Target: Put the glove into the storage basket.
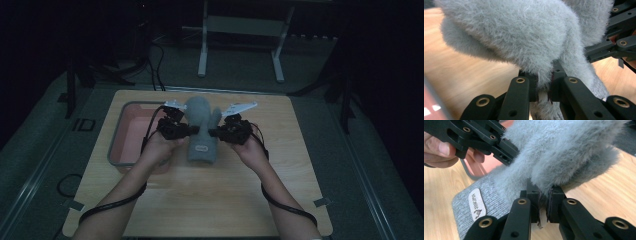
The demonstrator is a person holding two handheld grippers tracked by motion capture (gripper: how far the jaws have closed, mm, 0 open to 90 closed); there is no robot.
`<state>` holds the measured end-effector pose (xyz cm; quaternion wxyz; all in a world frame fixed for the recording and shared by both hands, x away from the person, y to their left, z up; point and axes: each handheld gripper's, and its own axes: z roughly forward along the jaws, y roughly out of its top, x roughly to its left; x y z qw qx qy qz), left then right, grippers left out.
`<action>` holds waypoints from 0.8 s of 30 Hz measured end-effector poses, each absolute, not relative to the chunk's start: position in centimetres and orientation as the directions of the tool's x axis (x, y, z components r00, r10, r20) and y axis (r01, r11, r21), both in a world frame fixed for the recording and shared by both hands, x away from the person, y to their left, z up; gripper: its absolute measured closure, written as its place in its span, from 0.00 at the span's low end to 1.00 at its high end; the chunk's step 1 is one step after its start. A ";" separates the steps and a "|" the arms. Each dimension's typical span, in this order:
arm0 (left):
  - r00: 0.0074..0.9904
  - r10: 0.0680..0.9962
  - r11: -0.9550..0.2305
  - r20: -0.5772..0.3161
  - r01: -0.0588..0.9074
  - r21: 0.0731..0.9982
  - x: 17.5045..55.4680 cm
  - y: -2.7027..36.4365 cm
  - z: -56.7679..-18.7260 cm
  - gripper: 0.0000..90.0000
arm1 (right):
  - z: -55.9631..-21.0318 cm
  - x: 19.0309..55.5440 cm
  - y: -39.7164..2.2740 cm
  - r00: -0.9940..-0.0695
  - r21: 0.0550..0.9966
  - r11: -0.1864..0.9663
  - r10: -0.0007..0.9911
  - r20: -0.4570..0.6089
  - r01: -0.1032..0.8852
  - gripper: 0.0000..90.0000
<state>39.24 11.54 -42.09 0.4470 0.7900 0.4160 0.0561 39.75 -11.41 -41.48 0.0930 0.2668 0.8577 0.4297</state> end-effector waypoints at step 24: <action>0.459 0.843 -0.140 -0.282 0.692 0.708 39.4 25.6 -40.9 0.91 | -40.2 42.7 4.1 -0.894 0.785 0.529 0.442 0.070 0.323 0.92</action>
